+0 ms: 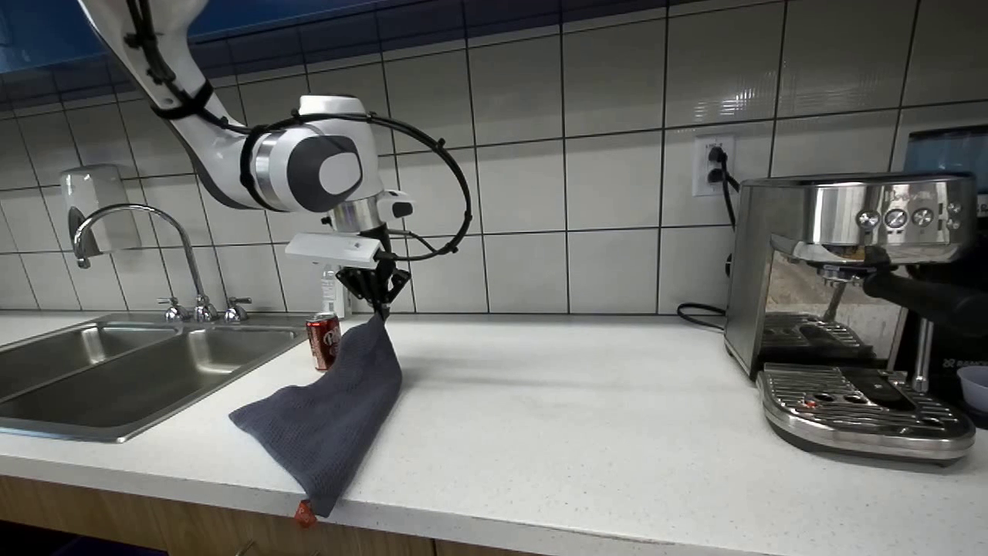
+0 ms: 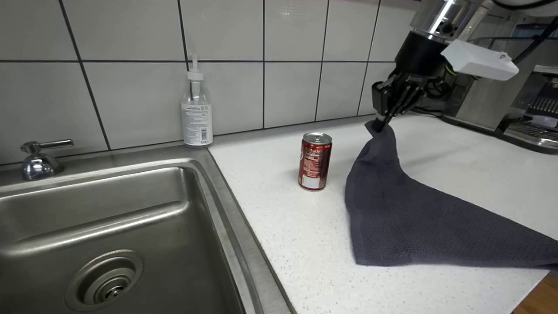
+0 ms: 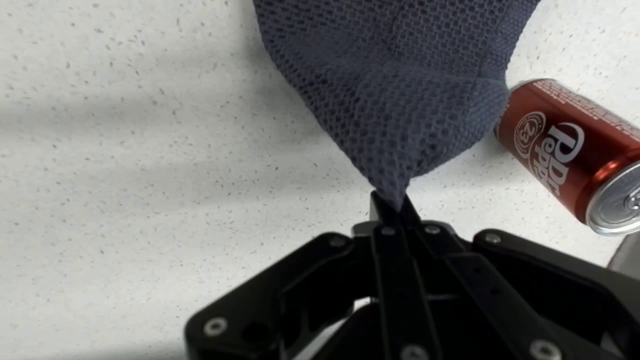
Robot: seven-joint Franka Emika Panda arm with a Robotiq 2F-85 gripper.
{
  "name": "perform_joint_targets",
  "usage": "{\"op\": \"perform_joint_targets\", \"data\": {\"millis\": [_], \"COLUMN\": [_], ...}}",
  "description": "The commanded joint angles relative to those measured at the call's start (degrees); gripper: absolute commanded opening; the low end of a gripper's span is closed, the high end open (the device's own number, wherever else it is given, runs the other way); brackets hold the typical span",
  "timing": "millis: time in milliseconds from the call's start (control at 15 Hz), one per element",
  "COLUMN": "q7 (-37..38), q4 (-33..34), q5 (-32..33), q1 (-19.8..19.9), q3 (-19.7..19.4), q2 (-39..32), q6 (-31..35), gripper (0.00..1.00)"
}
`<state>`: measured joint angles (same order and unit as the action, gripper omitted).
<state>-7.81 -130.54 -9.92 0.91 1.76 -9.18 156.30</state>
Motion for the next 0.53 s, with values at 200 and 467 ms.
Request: {"op": "perform_joint_targets", "data": {"millis": [200, 467], "q7": [-3.34, -5.43], "q4": [-5.80, -7.43], "q5": [-3.30, -4.13], "q1": [0.93, 0.74], "q3": [0.35, 0.28], "q2": [5.78, 7.39], "q6": [0.19, -0.09], "gripper": [0.01, 0.01]}}
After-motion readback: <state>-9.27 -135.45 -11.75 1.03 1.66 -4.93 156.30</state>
